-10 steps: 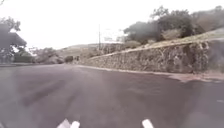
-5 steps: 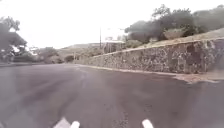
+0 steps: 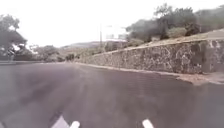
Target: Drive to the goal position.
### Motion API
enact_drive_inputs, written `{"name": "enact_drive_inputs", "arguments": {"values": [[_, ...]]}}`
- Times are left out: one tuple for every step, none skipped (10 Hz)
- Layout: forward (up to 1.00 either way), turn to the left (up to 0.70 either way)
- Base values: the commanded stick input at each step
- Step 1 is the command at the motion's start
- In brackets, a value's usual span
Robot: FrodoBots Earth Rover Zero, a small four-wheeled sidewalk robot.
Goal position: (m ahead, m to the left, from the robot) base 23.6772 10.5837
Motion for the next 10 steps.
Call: {"name": "enact_drive_inputs", "arguments": {"values": [[0.50,0.00],[0.50,0.00],[0.50,0.00],[0.50,0.00],[0.50,0.00],[0.50,0.00],[0.50,0.00],[0.50,0.00],[0.50,0.00],[0.50,0.00]]}}
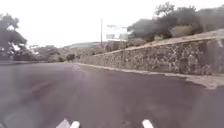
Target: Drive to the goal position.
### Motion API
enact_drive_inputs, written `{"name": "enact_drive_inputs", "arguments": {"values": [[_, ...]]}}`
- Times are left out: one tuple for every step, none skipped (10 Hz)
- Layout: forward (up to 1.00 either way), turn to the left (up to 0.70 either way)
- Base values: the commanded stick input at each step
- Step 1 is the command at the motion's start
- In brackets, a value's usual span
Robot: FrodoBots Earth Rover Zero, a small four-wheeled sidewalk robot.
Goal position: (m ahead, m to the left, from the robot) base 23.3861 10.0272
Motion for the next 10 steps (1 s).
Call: {"name": "enact_drive_inputs", "arguments": {"values": [[0.50,0.00],[0.50,0.00],[0.50,0.00],[0.50,0.00],[0.50,0.00],[0.50,0.00],[0.50,0.00],[0.50,0.00],[0.50,0.00],[0.50,0.00]]}}
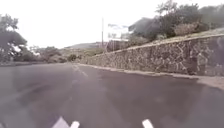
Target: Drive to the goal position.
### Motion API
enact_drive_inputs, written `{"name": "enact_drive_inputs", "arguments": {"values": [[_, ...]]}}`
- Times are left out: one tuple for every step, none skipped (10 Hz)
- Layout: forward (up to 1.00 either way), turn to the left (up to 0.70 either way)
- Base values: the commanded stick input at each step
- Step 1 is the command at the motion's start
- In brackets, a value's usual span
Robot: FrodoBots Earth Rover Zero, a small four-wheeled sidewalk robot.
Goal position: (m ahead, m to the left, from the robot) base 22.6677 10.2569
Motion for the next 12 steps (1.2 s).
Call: {"name": "enact_drive_inputs", "arguments": {"values": [[0.50,0.00],[0.50,0.00],[0.50,0.00],[0.50,0.00],[0.50,0.00],[0.50,0.00],[0.50,0.00],[0.50,0.00],[0.50,0.00],[0.50,0.00],[0.50,0.00],[0.50,0.00]]}}
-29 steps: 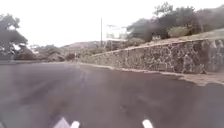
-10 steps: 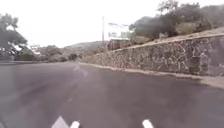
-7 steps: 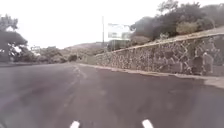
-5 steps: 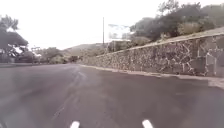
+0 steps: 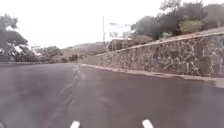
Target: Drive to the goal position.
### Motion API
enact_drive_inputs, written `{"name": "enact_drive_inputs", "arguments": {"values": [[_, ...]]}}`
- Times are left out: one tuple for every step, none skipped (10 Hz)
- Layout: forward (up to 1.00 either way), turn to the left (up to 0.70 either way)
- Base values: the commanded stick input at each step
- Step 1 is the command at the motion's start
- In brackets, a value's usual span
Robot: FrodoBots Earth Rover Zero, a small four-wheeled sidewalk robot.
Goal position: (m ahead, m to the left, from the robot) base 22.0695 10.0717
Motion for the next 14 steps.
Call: {"name": "enact_drive_inputs", "arguments": {"values": [[0.50,0.00],[0.50,0.00],[0.50,0.00],[0.50,0.00],[0.50,0.00],[0.50,0.00],[0.50,0.00],[0.50,0.00],[0.50,0.00],[0.50,0.00],[0.50,0.00],[0.50,0.00],[0.50,0.00],[0.50,0.00]]}}
